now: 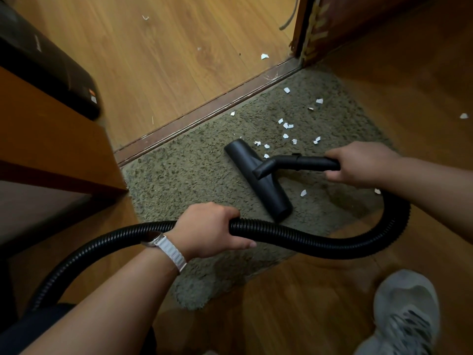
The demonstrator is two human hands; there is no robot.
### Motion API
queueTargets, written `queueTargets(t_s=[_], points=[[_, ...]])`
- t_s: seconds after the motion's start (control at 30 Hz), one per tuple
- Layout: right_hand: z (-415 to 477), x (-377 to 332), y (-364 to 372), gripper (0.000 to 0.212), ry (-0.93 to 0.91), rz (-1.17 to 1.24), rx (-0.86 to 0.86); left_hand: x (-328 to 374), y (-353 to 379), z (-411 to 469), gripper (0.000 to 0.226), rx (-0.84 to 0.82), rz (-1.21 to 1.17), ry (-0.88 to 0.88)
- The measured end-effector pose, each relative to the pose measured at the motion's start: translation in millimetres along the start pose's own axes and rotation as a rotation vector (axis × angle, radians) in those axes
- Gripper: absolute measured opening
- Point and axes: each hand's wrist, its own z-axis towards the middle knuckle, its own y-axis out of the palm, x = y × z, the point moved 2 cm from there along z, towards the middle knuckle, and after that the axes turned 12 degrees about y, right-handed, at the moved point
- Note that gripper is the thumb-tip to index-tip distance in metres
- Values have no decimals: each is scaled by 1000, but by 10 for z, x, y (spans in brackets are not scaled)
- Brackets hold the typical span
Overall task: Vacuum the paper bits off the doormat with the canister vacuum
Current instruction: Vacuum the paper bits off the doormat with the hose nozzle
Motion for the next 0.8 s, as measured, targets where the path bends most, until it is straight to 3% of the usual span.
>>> queueTargets(t_s=[0.4, 0.8], points=[[-30, 588, 93, 26, 188, 136, -70, 131, -48, 164, 64, 94, -1, 14], [18, -66, 147, 22, -98, -44, 11, 69, -15, 159, 63, 49, 40, 22]])
